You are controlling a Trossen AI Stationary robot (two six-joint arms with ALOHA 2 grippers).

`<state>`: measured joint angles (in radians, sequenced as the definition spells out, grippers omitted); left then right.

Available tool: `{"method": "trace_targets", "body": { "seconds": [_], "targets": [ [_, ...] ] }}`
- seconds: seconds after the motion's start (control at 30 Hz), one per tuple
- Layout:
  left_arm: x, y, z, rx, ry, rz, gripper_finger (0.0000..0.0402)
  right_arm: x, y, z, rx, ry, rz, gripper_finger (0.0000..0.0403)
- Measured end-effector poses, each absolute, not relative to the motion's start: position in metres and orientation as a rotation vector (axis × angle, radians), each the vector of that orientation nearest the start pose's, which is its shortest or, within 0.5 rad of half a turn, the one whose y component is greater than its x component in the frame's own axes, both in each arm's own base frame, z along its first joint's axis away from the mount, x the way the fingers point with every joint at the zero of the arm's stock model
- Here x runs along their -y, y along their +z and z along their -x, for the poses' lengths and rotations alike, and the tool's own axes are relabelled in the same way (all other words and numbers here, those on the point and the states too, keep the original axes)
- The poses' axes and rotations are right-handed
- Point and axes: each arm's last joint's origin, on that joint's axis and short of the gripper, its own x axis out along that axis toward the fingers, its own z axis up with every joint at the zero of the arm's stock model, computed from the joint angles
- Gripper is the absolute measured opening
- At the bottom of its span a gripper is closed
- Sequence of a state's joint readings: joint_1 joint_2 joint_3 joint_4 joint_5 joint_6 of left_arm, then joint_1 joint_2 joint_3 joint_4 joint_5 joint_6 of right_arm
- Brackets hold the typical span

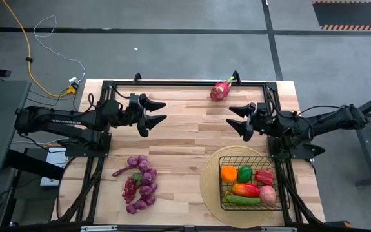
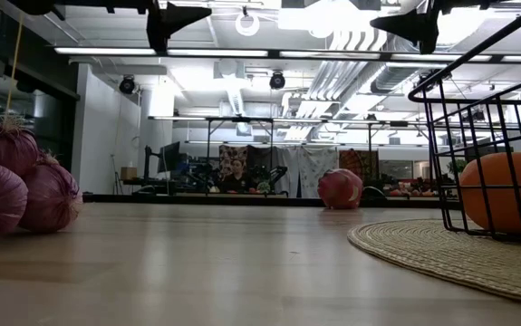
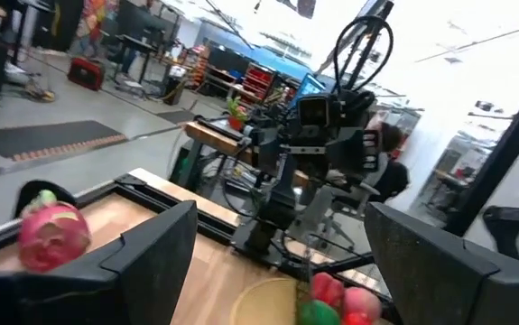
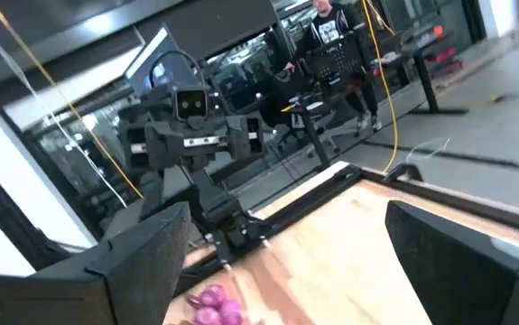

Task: Build produce basket
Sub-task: Put the dragon fruit into the wire basket

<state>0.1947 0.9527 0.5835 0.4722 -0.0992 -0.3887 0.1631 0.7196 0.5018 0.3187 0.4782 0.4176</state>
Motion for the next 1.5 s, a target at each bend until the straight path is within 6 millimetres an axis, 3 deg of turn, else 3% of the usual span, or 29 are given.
{"method": "trace_targets", "body": {
  "seconds": [0.3, 0.5, 0.77, 0.87, 1.17, 1.3, 1.5],
  "targets": [
    [-0.047, 0.295, -0.209, 0.166, 0.36, 0.377, 0.031, -0.014, 0.289, -0.171, 0.17, -0.305, -0.625, 0.0362],
    [-0.047, 0.295, -0.209, 0.187, 0.358, 0.485, 0.031, -0.001, 0.283, -0.182, 0.191, -0.484, -0.881, 0.0362],
    [-0.046, 0.295, -0.209, 0.194, 0.323, 0.565, 0.031, 0.065, 0.292, -0.196, -0.202, -1.078, -0.932, 0.0362],
    [-0.046, 0.295, -0.209, 0.194, 0.323, 0.565, 0.031, 0.093, 0.285, -0.202, -0.296, -1.259, -0.936, 0.0362],
    [-0.045, 0.296, -0.209, 0.194, 0.288, 0.564, 0.031, 0.167, 0.238, -0.236, -0.216, -1.336, -1.175, 0.0362],
    [-0.045, 0.296, -0.209, 0.194, 0.289, 0.564, 0.031, 0.185, 0.216, -0.244, -0.212, -1.361, -1.246, 0.0362],
    [-0.047, 0.298, -0.209, 0.223, 0.278, 0.562, 0.031, 0.197, 0.194, -0.244, -0.222, -1.452, -1.277, 0.0362]
  ]
}}
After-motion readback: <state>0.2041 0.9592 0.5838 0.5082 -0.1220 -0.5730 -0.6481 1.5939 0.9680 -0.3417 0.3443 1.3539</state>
